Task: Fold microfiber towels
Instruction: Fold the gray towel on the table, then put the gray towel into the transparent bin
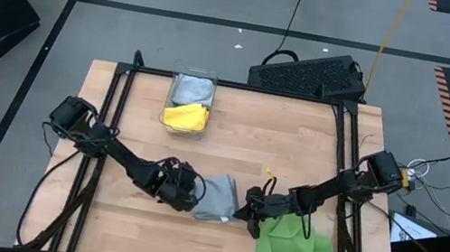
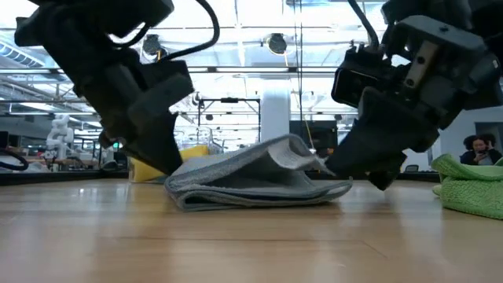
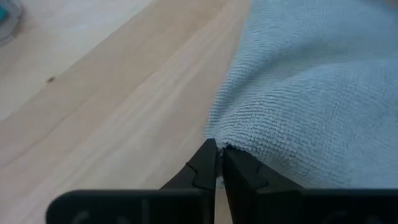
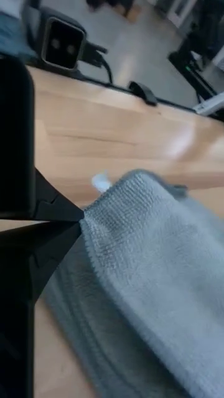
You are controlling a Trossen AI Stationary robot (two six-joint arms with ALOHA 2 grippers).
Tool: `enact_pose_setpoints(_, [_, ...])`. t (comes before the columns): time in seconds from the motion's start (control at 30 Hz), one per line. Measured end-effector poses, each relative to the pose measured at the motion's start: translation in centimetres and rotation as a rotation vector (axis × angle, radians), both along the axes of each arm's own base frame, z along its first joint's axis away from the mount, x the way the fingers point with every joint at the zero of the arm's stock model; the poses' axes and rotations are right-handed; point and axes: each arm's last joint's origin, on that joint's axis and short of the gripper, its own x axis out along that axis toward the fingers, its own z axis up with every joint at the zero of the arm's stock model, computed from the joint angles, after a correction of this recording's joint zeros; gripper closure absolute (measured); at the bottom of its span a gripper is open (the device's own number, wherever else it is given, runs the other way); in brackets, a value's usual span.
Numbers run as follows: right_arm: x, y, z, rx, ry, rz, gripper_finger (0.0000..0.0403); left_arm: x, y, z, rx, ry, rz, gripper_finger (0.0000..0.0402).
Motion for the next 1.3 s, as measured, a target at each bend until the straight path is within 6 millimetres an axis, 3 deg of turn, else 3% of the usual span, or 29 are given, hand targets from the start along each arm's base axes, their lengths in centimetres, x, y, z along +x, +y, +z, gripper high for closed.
enact_pose_setpoints(0.13, [0.0,-0.1,0.2,0.006,0.006,0.060,0.0392,-0.5,0.2,0.0,0.063,0.060,-0.044,0.0351])
enact_pose_setpoints(0.33, [0.1,-0.5,0.2,0.007,0.007,0.081,0.0353,-0.6,0.3,0.9,0.095,0.071,-0.117,0.0276])
enact_pose_setpoints(0.53, [0.0,-0.2,0.2,0.048,0.026,0.173,0.0294,-1.5,0.1,4.4,0.065,-0.010,-0.168,0.0221])
enact_pose_setpoints(0.77, [-0.3,-0.5,1.1,0.074,0.046,0.263,0.0248,-2.6,-0.7,7.7,0.136,-0.154,-0.202,0.0213])
enact_pose_setpoints(0.9, [-0.6,-1.4,3.0,-0.017,-0.002,0.194,0.0253,-1.9,-1.4,6.4,0.179,-0.130,-0.252,0.0213])
enact_pose_setpoints(1.03, [0.5,-1.7,5.1,-0.178,-0.268,0.036,0.0276,-1.0,-1.7,4.5,0.241,-0.094,-0.271,0.0213])
enact_pose_setpoints(1.13, [1.7,-1.6,4.8,-0.194,-0.339,0.010,0.0303,-0.5,-1.6,2.8,0.287,-0.016,-0.330,0.0213])
enact_pose_setpoints(1.3, [4.1,-1.4,2.5,-0.255,-0.289,-0.014,0.0365,-0.5,-1.6,1.3,0.330,0.088,-0.431,0.0213])
